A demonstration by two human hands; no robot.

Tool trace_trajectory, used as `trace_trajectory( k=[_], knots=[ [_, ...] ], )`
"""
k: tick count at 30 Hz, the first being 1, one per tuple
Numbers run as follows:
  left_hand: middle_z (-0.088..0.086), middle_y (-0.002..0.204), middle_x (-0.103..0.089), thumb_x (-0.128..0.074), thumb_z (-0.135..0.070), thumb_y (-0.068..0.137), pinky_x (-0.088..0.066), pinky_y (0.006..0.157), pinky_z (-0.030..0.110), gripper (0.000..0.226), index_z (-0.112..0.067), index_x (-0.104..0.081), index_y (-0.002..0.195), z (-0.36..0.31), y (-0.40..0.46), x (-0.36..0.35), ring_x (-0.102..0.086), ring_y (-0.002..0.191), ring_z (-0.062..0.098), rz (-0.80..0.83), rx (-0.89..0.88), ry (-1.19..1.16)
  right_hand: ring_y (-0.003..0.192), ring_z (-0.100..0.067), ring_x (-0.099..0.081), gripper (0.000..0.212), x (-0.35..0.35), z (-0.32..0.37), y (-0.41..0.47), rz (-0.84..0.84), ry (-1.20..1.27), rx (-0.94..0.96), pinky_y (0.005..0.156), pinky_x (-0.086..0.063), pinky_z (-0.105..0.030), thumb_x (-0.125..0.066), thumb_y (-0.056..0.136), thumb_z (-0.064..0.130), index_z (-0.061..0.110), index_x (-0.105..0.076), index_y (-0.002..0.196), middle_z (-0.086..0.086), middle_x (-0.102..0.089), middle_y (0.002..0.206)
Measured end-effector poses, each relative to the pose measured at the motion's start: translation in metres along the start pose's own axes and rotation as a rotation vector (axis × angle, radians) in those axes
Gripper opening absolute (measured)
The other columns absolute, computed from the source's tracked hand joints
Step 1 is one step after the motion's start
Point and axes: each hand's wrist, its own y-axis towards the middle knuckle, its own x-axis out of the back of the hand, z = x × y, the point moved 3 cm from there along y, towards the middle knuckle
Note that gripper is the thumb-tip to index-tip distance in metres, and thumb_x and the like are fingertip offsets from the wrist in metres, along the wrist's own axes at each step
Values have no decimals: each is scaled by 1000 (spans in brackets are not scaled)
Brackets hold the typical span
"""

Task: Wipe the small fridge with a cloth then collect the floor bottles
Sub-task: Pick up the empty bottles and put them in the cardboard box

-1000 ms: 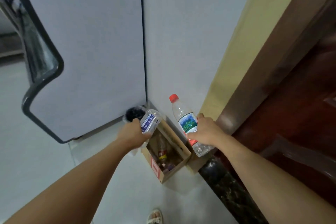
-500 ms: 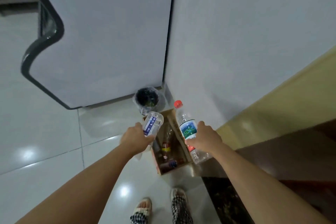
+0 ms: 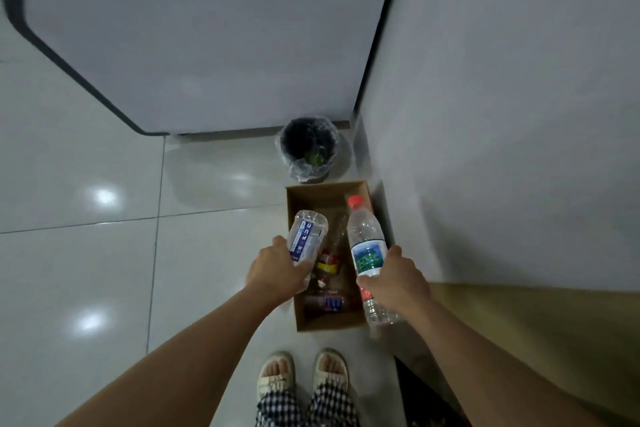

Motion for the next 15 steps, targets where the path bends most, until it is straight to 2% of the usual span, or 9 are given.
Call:
trace_trajectory(
  k=[7, 12, 15],
  knots=[
    [7, 107, -60, -60, -43, 84, -54, 65, 30, 50, -14, -40, 119, 28, 120, -122, -60, 81, 19, 20, 97, -150, 102, -23, -62, 72, -103, -39, 117, -1, 74, -27, 79, -54, -35, -70, 80, 43, 12, -33, 134, -6, -59, 118],
    [13, 113, -59, -58, -44, 85, -47, 68, 32, 54, -10, -38, 122, 55, 196, -208, -57, 87, 25, -18, 147, -137, 101, -22, -61, 65, -182, -65, 199, 27, 85, -58, 69, -48, -29, -72, 78, 44, 15, -38, 125, -5, -59, 117],
    [17, 119, -56, -59, -43, 85, -51, 80, 38, 57, -8, -37, 125, 67, 231, -246, -59, 101, 34, -28, 176, -129, 104, -26, -60, 70, -218, -77, 233, 17, 98, -58, 78, -51, -34, -73, 77, 45, 13, -37, 129, -7, -58, 119]
  ],
)
